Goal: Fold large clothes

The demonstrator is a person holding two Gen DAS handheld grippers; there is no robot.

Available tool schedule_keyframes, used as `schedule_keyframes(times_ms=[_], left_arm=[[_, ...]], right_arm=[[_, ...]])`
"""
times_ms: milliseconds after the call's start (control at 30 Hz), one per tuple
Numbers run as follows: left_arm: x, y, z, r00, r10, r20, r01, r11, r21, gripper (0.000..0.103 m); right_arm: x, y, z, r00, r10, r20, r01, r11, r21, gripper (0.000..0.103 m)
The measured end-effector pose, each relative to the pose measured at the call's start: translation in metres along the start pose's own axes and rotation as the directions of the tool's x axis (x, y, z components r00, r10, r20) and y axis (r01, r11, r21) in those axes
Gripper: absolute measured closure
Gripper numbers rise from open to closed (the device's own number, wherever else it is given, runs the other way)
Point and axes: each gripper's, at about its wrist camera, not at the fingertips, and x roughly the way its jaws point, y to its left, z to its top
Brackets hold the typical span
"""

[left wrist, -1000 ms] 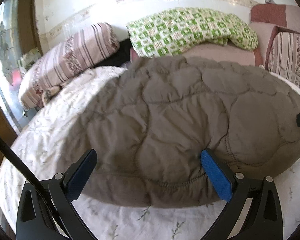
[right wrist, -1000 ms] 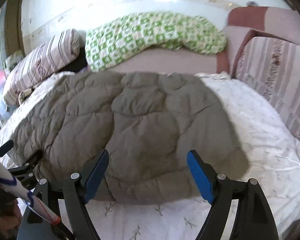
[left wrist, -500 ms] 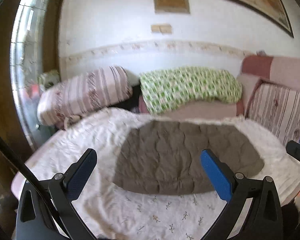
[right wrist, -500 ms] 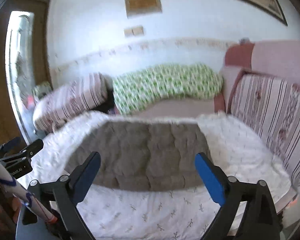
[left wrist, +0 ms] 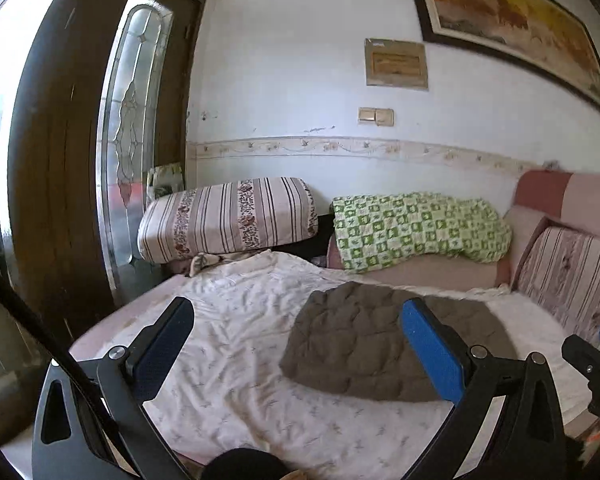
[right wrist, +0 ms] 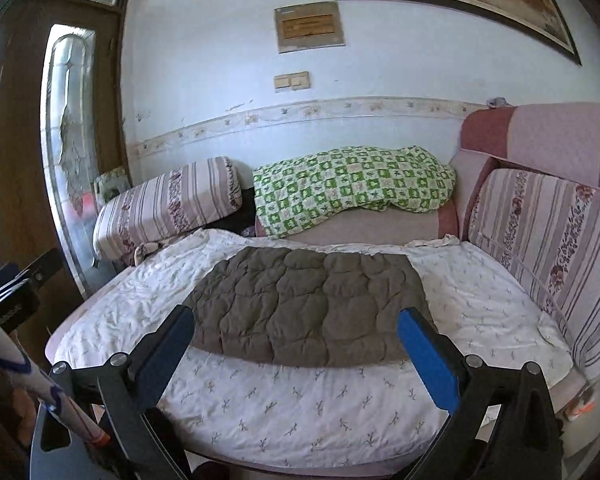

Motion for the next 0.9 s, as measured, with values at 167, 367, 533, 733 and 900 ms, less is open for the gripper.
schedule_keyframes(times_ms=[167,367,533,733,900], left_arm=[[0.023,-0.008,-0.009,0.991,-0.04,-0.126,0.039,0.999,-0.008,0.0],[0.044,-0.006,-0.021,0.989,0.02,-0.146,-0.021,1.0,-0.005,0.0],[0.062,-0.01,-0.032,0.981,0.032,-0.191,-0.03,0.999,0.01,0.0],[0.078,-0.027,-0.046,0.963,0.007,-0.268,0.018,0.996,0.092,0.0],[0.075,-0.036,-0.053,0.968,0.012,-0.252,0.018,0.993,0.117,0.0]], right_arm=[[0.011,0.019,-0.005,0.999,0.031,0.006,-0.031,0.999,-0.036,0.0],[0.034,0.015,-0.004,1.0,-0.006,0.007,0.007,0.999,-0.034,0.0],[0.048,-0.007,-0.01,0.998,-0.069,-0.008,0.07,0.997,0.036,0.0],[0.06,-0.015,-0.012,0.996,-0.081,-0.044,0.084,0.995,0.06,0.0],[0.057,-0.007,-0.013,0.994,-0.108,-0.03,0.109,0.994,0.017,0.0]])
